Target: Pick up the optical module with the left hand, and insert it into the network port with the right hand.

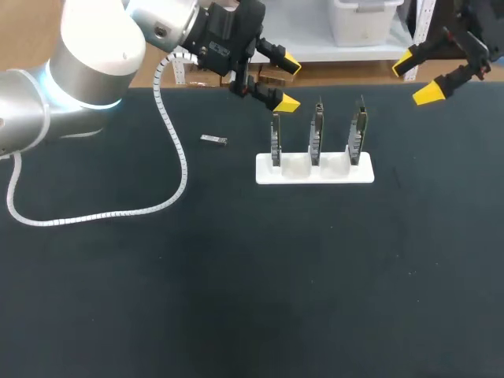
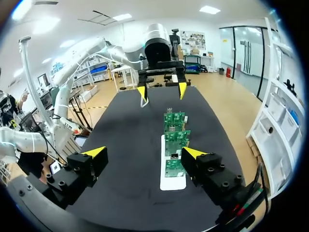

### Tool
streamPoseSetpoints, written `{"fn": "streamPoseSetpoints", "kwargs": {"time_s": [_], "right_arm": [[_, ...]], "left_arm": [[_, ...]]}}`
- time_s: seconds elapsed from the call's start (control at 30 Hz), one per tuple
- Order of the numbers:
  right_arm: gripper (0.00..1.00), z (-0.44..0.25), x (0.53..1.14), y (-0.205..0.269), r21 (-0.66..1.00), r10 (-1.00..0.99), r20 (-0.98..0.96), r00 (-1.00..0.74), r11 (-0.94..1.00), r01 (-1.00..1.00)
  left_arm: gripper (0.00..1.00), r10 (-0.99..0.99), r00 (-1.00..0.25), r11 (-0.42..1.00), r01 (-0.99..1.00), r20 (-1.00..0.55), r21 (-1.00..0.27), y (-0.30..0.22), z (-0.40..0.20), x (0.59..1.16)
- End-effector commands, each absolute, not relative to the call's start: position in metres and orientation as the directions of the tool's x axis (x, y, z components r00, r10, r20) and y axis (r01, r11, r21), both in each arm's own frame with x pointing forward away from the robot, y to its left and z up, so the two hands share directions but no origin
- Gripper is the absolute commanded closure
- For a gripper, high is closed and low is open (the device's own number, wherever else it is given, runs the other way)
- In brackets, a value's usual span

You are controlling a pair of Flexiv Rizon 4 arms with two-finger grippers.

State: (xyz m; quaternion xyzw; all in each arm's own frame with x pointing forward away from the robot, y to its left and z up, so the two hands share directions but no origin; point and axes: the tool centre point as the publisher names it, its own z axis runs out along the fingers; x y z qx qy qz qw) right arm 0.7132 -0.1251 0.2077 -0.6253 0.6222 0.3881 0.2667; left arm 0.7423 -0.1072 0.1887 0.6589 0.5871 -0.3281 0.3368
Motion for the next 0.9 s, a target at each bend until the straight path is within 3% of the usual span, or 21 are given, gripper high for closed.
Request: {"fn": "streamPoseSetpoints", "kwargs": {"time_s": [0.03, 0.5, 0.67, 0.9], "right_arm": [[0.0, 0.206, 0.71, -0.125, 0.143, -0.57, -0.818, -0.075, -0.075, -0.987], [0.0, 0.206, 0.71, -0.125, 0.143, -0.57, -0.818, -0.075, -0.075, -0.987], [0.0, 0.206, 0.71, -0.125, 0.143, -0.57, -0.818, -0.075, -0.075, -0.987], [0.0, 0.206, 0.71, -0.125, 0.143, -0.57, -0.818, -0.075, -0.075, -0.987]], "left_arm": [[0.0, 0.558, 0.094, -0.087, 0.995, -0.825, 0.054, -0.108, 0.189, 0.744], [0.0, 0.558, 0.094, -0.087, 0.995, -0.825, 0.054, -0.108, 0.189, 0.744], [0.0, 0.614, 0.141, -0.091, 0.99, -0.777, 0.108, -0.079, 0.212, 0.761], [0.0, 0.718, 0.091, -0.077, 0.996, -0.69, 0.052, -0.03, 0.213, 0.772]]}}
